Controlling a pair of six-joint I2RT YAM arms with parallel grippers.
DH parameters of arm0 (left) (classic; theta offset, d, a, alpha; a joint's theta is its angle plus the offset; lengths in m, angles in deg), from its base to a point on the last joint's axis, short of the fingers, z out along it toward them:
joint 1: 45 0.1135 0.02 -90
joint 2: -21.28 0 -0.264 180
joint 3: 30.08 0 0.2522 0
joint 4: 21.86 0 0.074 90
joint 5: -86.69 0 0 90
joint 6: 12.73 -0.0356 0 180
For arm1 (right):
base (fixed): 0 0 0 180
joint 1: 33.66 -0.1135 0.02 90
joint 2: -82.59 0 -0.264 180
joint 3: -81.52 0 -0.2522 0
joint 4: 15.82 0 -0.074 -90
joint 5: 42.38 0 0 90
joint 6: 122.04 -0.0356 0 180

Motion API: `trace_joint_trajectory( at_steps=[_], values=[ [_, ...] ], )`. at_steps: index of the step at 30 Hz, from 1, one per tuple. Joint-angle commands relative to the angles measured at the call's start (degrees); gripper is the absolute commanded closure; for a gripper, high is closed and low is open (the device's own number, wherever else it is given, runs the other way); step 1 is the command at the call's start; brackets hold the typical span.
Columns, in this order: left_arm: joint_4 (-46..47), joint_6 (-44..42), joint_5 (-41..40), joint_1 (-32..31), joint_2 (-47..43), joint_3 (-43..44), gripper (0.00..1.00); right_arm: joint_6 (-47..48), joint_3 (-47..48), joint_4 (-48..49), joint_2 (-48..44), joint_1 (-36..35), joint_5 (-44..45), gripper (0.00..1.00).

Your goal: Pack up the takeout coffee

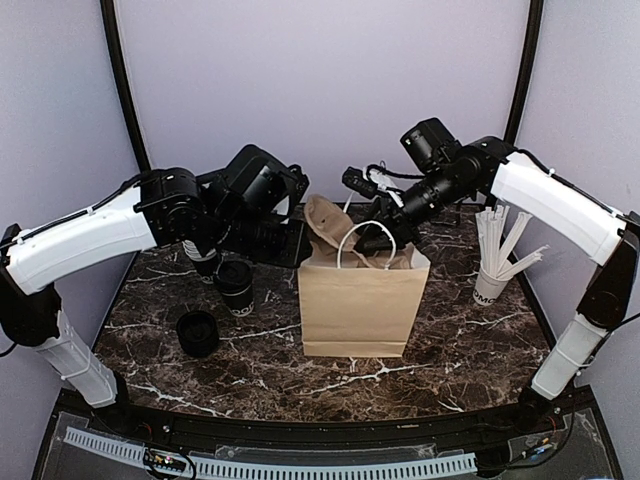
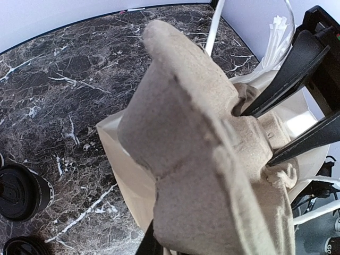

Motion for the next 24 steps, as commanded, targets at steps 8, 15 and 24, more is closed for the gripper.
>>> trace_joint_trajectory(
  at_steps=[8,15,24],
  values=[
    [-8.05,4.07,-5.18,-0.08,-0.02,4.14,1.0,4.36,-0.89,-3.05,-2.54,0.37,3.34,0.67],
    [-8.05,4.82,-5.87,0.0,0.12,3.91,1.0,5.77,0.3,-5.28,-2.14,0.21,2.69,0.67],
    [-5.66,4.73,-6.02,0.0,-1.1,3.17,1.0,4.26,0.81,-6.91,-0.15,-1.34,5.9,0.67]
  ],
)
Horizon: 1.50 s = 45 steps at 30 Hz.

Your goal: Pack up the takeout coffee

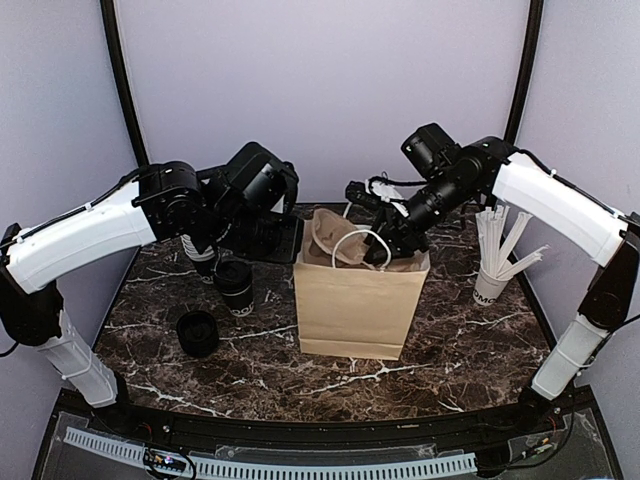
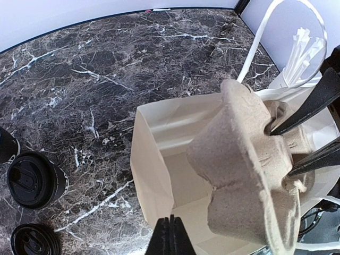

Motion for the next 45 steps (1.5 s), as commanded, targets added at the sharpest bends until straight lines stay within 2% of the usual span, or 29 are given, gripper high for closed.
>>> trace_joint_trajectory(
  at_steps=[1,10,18,30,36,45],
  values=[
    [0.03,0.3,-1.22,0.01,-2.2,0.04,1.0,-1.58,1.22,-1.13,0.52,-1.15,3.28,0.67],
    [5.01,-1.07,0.6,0.0,-3.15,-1.71,1.0,-7.8,2.13,1.01,0.61,-3.68,12.62,0.7],
    [6.69,-0.83,1.18,0.01,-3.24,-3.19,1.0,-7.19,8.88,-8.89,5.55,-5.64,16.43,0.71],
    [7.36,-1.5,-0.3,0.01,-4.26,-4.51,1.0,-6.71,9.88,-17.07,6.3,-6.02,19.6,0.71],
    [10.28,-3.78,1.04,0.0,-4.1,-4.87,1.0,-7.58,12.11,-17.25,8.47,-7.01,22.34,0.69],
    [18.03,-6.08,6.14,-0.04,-6.06,-8.34,1.0,-8.34,10.38,-16.26,12.03,-8.13,25.92,0.66]
  ],
)
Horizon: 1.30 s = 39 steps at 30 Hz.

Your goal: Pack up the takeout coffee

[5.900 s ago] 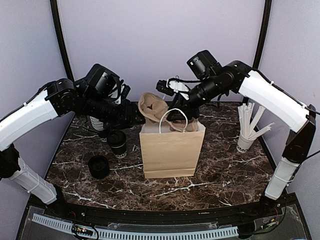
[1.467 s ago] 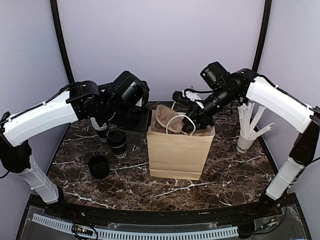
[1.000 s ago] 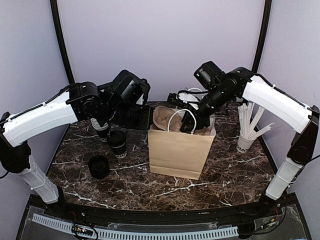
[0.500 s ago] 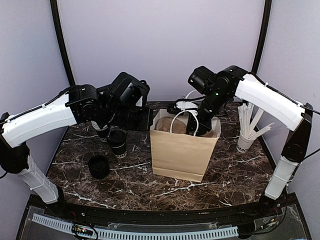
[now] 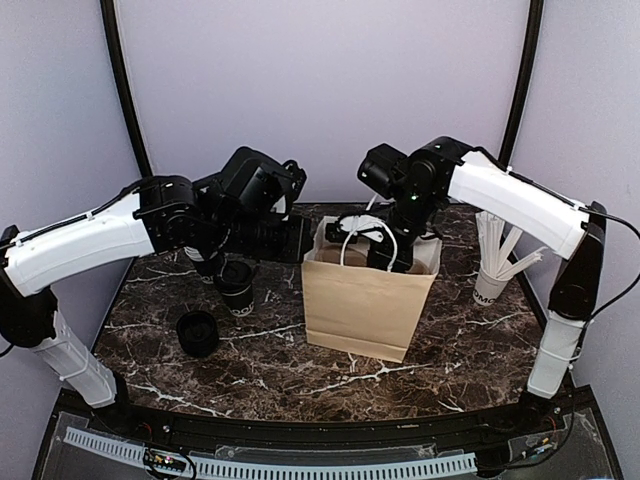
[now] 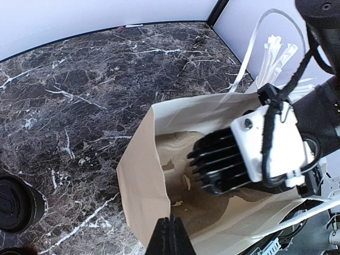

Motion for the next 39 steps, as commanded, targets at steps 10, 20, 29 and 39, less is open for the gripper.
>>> trace_joint_trajectory(
  at_steps=[10,20,29,39],
  values=[
    [9.54,-2.79,4.12,0.05,-5.53,-5.42,1.0,-1.41,-4.1,0.85,3.03,-0.47,3.49,0.64],
    [10.79,-4.01,4.89,0.05,-5.37,-6.27,1.0,-2.67,-4.05,3.24,5.91,-0.72,4.56,0.63],
    [11.74,-3.68,4.51,0.01,-6.31,-8.18,1.0,-2.99,-7.72,5.99,8.43,-1.01,4.81,0.62],
    [11.59,-3.21,3.67,0.16,-7.14,-9.83,1.0,-1.48,-10.82,7.96,9.99,-1.05,3.49,0.62]
  ],
)
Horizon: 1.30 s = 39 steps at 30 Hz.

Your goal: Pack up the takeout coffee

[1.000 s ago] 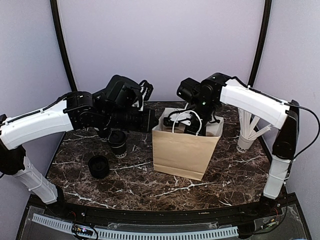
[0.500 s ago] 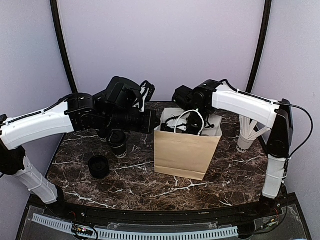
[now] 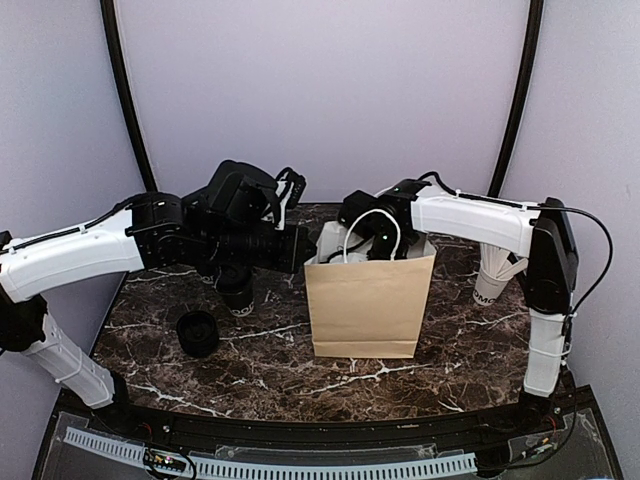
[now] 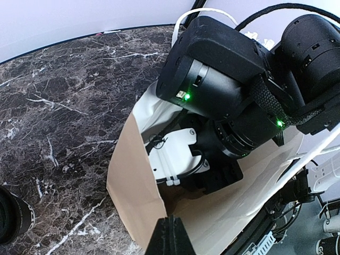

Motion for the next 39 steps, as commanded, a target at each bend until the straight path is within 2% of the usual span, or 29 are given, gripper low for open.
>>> trace_joint_trajectory(
  at_steps=[1,6,9,19,25,27,28,30,33,36,39],
  values=[
    [1.47,-0.28,-0.6,0.13,-2.45,-0.62,1.0,1.01,-1.42,-0.64,1.77,-0.43,-1.49,0.62],
    [1.37,-0.24,-0.47,0.29,-2.4,-0.66,1.0,0.77,-1.11,-0.42,1.24,-0.45,-2.44,0.57],
    [1.37,-0.24,-0.49,0.34,-2.33,-0.7,1.0,0.69,0.55,-1.4,0.78,-0.47,-2.64,0.46],
    [1.36,-0.81,-0.41,0.73,-1.86,0.77,1.0,0.83,10.6,-7.27,-4.51,-0.43,-5.06,0.26],
    [0.65,-3.07,0.03,1.5,-1.06,4.56,0.99,2.98,13.98,-9.35,-6.72,-0.43,-9.16,0.23],
    [0.1,-4.84,0.69,2.11,-0.86,6.56,0.89,3.65,16.6,-10.65,-6.64,-0.35,-9.6,0.23],
    [-0.49,-5.39,0.94,2.55,-0.87,7.32,0.79,4.1,18.06,-11.14,-6.6,-0.27,-9.81,0.23],
    [-1.09,-6.78,1.15,3.43,-1.32,9.23,0.67,4.67,20.94,-11.52,-6.62,-0.04,-10.38,0.23],
    [-0.6,-8.2,5.07,6.43,-2.25,10.05,0.59,5.15,21.74,-10.27,-7.41,0.23,-11.46,0.23],
    [0.37,-9.57,14.3,11.74,-2.41,10.14,0.53,5.46,21.23,-9.07,-8.03,0.41,-11.44,0.23],
    [0.68,-15.7,20.85,13.83,-1.39,11.8,0.48,6.53,24.29,-8.96,-8.39,0.61,-11.16,0.24]
  ],
)
